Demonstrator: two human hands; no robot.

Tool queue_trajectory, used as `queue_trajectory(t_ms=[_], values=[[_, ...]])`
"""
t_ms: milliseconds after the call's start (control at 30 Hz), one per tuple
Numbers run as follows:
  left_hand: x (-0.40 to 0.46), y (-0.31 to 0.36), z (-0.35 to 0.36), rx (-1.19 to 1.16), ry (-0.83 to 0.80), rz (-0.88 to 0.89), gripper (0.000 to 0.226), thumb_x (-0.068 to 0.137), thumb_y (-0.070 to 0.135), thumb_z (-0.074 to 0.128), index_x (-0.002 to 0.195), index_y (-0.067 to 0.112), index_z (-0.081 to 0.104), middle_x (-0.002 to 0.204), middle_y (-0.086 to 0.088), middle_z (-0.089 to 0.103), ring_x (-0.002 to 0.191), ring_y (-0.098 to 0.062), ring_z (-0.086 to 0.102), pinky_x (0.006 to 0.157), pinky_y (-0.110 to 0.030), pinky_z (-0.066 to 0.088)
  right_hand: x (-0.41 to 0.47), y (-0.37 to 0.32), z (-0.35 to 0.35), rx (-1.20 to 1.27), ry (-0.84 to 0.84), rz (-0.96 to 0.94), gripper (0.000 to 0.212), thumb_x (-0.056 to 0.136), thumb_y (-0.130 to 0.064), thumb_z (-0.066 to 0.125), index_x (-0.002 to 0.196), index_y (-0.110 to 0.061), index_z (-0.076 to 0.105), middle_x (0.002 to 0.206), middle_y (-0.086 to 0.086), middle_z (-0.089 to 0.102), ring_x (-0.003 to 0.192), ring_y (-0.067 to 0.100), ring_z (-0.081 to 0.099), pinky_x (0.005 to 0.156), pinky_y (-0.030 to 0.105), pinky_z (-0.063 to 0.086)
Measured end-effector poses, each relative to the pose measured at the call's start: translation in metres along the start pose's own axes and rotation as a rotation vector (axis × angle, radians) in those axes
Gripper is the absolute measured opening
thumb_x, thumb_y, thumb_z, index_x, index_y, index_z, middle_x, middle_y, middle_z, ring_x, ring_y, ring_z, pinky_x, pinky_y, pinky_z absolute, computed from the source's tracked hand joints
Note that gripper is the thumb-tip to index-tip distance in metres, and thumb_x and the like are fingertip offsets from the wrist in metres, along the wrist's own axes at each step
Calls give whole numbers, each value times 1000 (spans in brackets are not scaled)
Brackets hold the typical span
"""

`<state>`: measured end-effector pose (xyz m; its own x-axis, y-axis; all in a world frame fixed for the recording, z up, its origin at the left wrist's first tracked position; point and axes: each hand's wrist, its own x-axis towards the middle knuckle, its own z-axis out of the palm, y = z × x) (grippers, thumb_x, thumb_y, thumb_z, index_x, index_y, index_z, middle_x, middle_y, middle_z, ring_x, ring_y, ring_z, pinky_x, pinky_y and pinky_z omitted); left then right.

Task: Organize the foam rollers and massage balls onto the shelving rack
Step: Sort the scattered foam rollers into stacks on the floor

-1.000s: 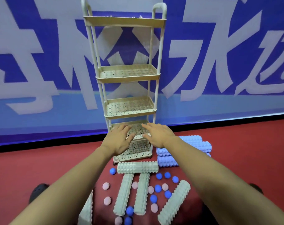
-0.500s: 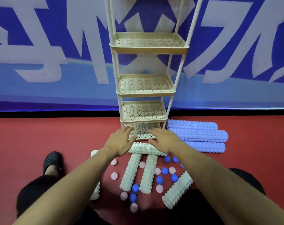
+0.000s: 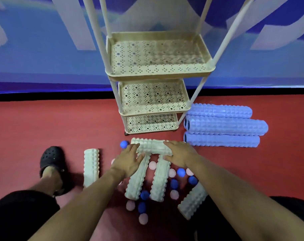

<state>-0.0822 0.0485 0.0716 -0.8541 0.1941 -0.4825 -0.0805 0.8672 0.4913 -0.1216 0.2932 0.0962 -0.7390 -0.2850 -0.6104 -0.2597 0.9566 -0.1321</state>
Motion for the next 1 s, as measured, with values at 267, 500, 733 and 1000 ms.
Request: queue_trajectory(t_ms=[267,500,733,1000], values=[[60,-46,29,-109,-53,-105,64,100,59,34,154,26,23,161,4,21,138,-27,43,109,-47,39,114,7,36,75,-61,1,88,87,-64,60,158,-33,18,165,-7,20,150,23,19,121,41,16],[77,-55,45,-160,-59,-152,63,99,58,37,153,27,24,159,2,24,140,-23,39,112,-41,35,159,12,67,84,-109,-17,103,75,-63,74,157,-31,20,159,-2,32,146,24,30,119,40,23],[75,-40,51,-168,-55,-119,62,100,55,37,154,27,24,158,6,23,138,-22,41,109,-38,33,143,27,79,159,-45,-6,98,70,-57,81,147,-21,34,149,2,45,136,25,43,112,40,37],[81,44,71,-122,-131,-5,70,100,61,30,158,26,13,163,3,15,146,-20,30,119,-37,26,39,137,85,515,-140,331,99,51,-77,77,128,-24,45,119,-8,60,109,18,61,93,39,51]])
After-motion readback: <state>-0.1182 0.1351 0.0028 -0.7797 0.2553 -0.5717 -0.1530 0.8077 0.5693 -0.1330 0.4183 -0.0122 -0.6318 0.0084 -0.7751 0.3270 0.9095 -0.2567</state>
